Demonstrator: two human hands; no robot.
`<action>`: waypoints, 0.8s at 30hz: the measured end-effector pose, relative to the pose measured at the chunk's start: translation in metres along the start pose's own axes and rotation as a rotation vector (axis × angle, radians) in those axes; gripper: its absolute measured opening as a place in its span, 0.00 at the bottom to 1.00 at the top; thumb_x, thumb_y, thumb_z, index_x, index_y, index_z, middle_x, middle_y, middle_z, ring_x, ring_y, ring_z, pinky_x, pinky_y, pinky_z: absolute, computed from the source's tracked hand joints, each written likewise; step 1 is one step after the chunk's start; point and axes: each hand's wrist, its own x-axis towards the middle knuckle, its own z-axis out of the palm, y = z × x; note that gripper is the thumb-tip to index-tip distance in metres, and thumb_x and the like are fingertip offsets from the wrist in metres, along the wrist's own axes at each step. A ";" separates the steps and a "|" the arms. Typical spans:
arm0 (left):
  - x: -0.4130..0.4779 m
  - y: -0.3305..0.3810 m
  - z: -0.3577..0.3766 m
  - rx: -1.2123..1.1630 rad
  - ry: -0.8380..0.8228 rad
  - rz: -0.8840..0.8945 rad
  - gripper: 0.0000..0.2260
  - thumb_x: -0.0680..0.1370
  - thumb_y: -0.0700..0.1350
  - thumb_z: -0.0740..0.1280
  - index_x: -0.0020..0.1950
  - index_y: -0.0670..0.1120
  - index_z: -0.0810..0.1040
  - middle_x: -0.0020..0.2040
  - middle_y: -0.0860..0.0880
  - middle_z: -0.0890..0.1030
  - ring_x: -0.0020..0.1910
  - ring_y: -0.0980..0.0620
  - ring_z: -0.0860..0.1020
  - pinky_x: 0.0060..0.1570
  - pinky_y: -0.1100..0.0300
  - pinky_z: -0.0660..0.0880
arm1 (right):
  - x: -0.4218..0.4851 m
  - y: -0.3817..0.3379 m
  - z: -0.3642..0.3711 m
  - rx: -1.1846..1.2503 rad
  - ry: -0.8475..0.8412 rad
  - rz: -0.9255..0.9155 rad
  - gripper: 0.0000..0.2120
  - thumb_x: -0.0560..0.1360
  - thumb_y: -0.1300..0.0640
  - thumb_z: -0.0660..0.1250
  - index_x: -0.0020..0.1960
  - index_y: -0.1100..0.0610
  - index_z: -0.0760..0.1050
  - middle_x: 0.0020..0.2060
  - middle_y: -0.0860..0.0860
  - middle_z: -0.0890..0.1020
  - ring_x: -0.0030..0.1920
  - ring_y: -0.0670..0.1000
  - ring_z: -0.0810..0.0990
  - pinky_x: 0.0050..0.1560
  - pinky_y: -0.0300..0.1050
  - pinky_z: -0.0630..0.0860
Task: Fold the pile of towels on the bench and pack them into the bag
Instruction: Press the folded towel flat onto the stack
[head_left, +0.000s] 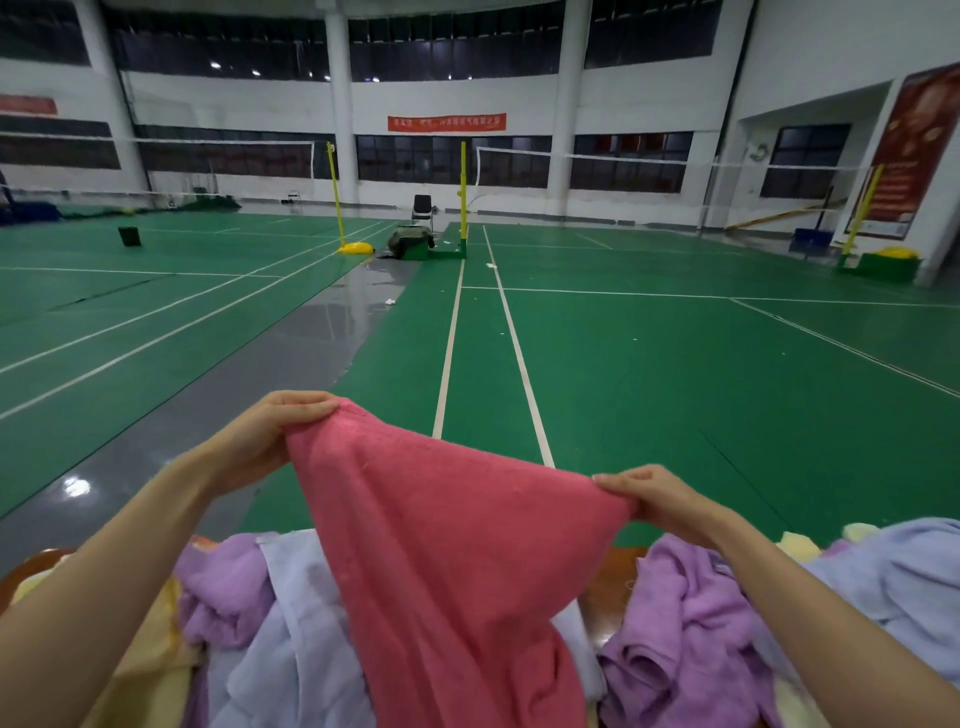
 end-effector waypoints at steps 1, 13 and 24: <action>-0.001 0.006 -0.002 0.031 -0.007 0.012 0.30 0.43 0.62 0.80 0.39 0.48 0.86 0.36 0.50 0.83 0.32 0.58 0.80 0.31 0.69 0.75 | -0.001 -0.010 -0.003 -0.025 0.047 -0.057 0.24 0.54 0.41 0.79 0.28 0.56 0.69 0.23 0.47 0.68 0.26 0.44 0.66 0.29 0.33 0.67; -0.019 0.151 -0.005 0.388 -0.058 0.357 0.28 0.46 0.69 0.77 0.39 0.55 0.85 0.39 0.55 0.84 0.37 0.62 0.81 0.37 0.73 0.75 | -0.051 -0.139 -0.043 -0.211 0.177 -0.333 0.18 0.56 0.41 0.70 0.28 0.55 0.71 0.20 0.45 0.66 0.20 0.43 0.64 0.23 0.33 0.64; 0.006 0.140 -0.025 1.008 -0.052 0.394 0.29 0.63 0.68 0.60 0.44 0.45 0.82 0.41 0.43 0.82 0.36 0.57 0.76 0.49 0.51 0.74 | -0.067 -0.149 -0.063 -0.828 0.250 -0.376 0.12 0.72 0.52 0.71 0.34 0.58 0.79 0.30 0.52 0.81 0.32 0.45 0.79 0.34 0.36 0.75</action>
